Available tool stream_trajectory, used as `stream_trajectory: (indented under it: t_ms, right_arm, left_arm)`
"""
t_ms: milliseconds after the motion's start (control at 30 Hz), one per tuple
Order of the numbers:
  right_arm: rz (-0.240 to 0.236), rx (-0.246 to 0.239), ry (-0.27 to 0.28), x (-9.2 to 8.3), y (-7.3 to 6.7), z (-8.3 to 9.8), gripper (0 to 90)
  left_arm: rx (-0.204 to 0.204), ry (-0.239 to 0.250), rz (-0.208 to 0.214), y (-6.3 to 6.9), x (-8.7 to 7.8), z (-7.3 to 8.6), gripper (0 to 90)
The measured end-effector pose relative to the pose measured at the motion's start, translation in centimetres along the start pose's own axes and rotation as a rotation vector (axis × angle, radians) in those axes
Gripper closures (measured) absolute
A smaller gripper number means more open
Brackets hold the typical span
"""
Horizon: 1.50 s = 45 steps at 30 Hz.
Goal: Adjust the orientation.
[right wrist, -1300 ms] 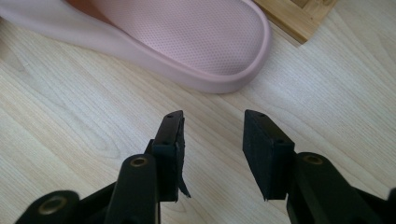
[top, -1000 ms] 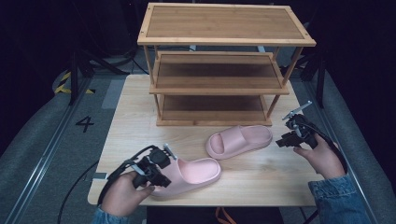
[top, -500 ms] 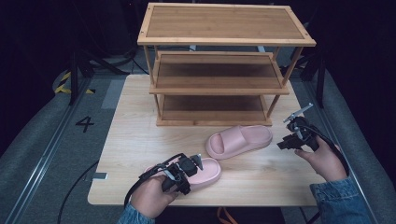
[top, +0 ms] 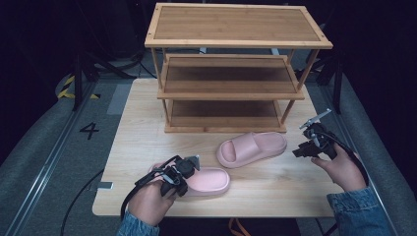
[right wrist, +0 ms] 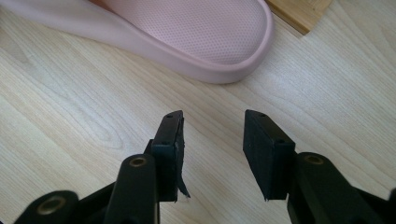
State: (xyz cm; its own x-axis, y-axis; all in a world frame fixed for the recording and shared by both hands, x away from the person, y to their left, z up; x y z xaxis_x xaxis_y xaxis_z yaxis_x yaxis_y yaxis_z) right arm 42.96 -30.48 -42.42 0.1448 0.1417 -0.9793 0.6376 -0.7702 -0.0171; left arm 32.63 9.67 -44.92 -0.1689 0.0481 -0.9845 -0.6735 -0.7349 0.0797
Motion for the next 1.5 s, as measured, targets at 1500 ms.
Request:
stream_trajectory:
  t_ms: [1500]
  right_arm:
    - [-0.004, -0.013, -0.012, 0.5, -0.5, 0.5, 58.2]
  left_arm:
    - [-0.142, 0.182, -0.026, -3.7, -0.9, -1.3, 87.8]
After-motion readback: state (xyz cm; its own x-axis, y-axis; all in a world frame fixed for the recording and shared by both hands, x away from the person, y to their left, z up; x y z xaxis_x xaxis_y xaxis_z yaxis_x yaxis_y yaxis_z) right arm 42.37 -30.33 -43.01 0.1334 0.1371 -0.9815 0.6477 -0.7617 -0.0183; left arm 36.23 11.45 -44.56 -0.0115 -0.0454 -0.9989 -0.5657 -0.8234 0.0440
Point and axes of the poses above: each handheld gripper's, and its own axes: x roughly forward along the jaws, z roughly out of its underside, y roughly to its right, the point moved 5 cm from there along x, roughly forward along the jaws, and after that the axes turned 10 degrees about -y, right-handed, at the moved point
